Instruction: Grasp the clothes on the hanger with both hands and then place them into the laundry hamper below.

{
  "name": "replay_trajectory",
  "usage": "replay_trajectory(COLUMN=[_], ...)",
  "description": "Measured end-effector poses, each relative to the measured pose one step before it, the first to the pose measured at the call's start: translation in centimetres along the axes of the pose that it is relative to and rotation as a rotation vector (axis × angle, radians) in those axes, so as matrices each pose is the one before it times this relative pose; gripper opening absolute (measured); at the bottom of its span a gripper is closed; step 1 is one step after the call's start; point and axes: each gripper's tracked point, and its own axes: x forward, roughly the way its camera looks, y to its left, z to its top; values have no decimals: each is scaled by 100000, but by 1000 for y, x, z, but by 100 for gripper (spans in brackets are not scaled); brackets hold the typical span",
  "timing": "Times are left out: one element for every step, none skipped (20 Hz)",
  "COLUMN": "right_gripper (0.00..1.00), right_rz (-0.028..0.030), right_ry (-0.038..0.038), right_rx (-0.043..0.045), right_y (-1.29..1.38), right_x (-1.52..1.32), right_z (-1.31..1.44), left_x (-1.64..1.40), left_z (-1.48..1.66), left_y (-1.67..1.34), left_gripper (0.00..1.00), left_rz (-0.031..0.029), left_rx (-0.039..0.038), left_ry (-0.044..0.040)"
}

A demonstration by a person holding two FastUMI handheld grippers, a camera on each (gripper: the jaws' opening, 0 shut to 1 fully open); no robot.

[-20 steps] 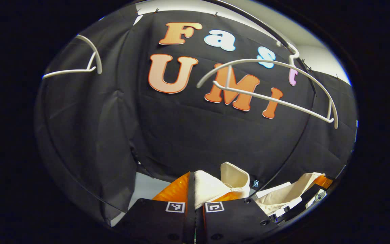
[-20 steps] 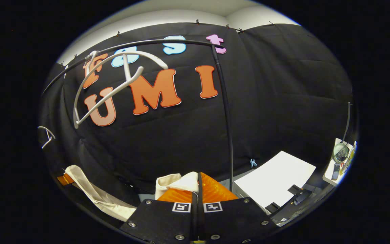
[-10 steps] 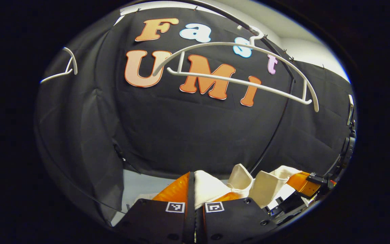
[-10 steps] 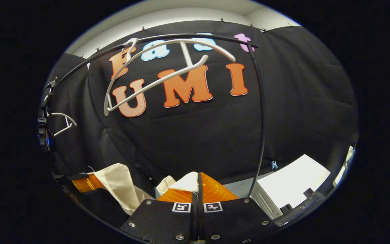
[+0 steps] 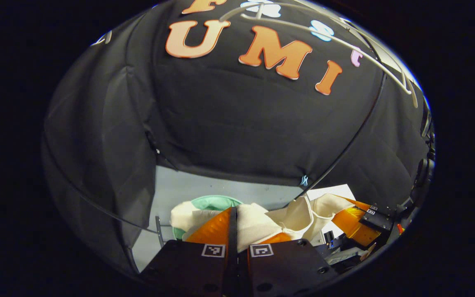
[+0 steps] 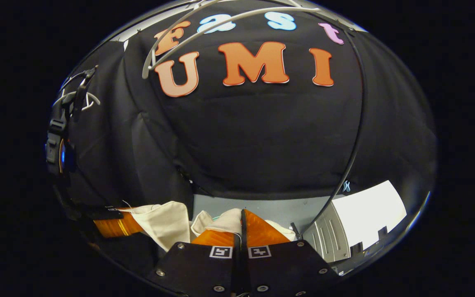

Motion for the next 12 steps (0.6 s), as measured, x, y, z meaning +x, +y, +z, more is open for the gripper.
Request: replay_trajectory(right_gripper=[0, 0, 0, 0, 0, 0, 0, 0, 0, 0, 1, 1], right_rz=[735, -585, -186, -348, 549, 1015, -474, -1553, -1001, -616, -528, -606], right_ry=[2554, 3330, 3940, 3836, 3577, 3296, 3128, 2375, 1885, 1985, 2339, 1515], right_rx=[-694, 335, 755, 1178, 1493, 2438, 2862, 2320, 1423, 622, 247, 197], right_y=[202, -112, -272, -403, -320, -190, -316, -524, -385, -147, 13, 126], right_x=[1054, 1017, 959, 1060, 1180, 976, 1040, 807, 649, 524, 594, 305], right_z=[-962, -1117, -1426, -1272, -1265, -1152, -1219, -570, -599, -465, -693, -549], left_x=[1017, 854, 842, 794, 1049, 859, 1015, 681, 664, 385, -318, -168], left_z=[-689, -832, -848, -959, -1389, -1168, -1167, -1095, -1153, -657, -464, 2], left_y=[461, 955, 1148, 969, 1087, 1059, 594, 568, 669, 776, 307, 203], left_gripper=[8, 8, 8, 8, 8, 8, 8, 9, 8, 8, 8, 8], left_rz=[422, 1802, 2266, 1874, 1807, 1344, 417, -3, 176, 884, 2203, 639], left_rx=[-183, -1011, -1344, -1519, -1315, -2740, -3794, -3493, -2581, -1835, -668, 649], left_ry=[2133, 2831, 4167, 3633, 4340, 4681, 5279, 4128, 4249, 3212, 2668, 944])
